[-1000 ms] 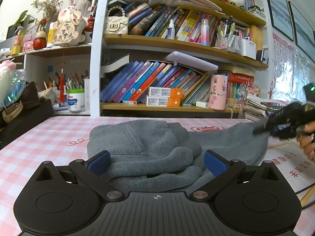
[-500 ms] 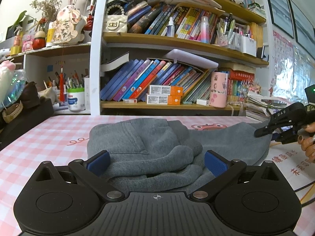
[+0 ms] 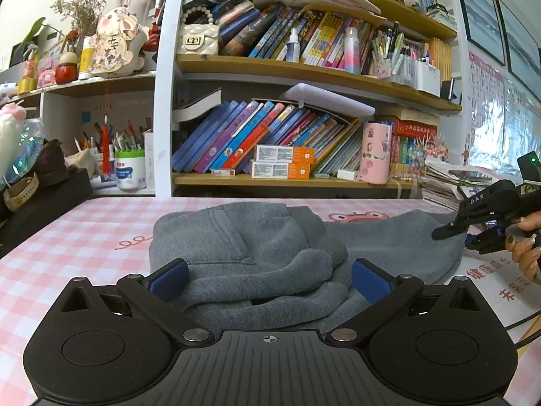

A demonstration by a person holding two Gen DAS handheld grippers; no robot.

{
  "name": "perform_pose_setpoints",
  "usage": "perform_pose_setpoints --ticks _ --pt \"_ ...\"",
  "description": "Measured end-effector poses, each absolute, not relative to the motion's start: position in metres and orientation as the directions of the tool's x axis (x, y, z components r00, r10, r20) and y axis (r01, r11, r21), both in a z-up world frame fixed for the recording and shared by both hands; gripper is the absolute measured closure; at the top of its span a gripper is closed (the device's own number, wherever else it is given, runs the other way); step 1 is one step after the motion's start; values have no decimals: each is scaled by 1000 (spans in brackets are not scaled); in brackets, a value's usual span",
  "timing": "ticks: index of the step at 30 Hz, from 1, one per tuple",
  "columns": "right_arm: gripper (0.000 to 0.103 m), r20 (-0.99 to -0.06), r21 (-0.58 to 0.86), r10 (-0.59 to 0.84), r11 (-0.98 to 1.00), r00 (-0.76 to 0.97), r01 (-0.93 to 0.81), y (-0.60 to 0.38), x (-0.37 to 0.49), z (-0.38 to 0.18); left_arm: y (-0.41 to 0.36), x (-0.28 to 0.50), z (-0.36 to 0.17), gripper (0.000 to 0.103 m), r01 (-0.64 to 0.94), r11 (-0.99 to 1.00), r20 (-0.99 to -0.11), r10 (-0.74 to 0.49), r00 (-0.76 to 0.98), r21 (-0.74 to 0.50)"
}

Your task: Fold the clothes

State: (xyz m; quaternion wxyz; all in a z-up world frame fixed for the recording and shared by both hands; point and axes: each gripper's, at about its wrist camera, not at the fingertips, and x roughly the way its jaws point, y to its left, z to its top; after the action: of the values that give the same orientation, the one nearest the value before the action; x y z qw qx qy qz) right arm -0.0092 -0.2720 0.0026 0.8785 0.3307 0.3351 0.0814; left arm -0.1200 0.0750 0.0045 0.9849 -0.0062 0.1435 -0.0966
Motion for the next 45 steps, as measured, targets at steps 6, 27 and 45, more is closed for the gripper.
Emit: perform_pose_setpoints --ticks 6,27,45 --pt "83 -497 631 384 775 778 21 -266 -14 19 76 -120 4 0 189 981 -280 -193 940 -43" --pt "85 -256 403 687 715 679 -571 -69 -30 149 176 -159 20 0 71 952 -81 -99 992 -296" --pt "26 -501 234 812 461 301 -856 61 -53 76 212 -189 23 0 11 960 -31 -20 999 -281"
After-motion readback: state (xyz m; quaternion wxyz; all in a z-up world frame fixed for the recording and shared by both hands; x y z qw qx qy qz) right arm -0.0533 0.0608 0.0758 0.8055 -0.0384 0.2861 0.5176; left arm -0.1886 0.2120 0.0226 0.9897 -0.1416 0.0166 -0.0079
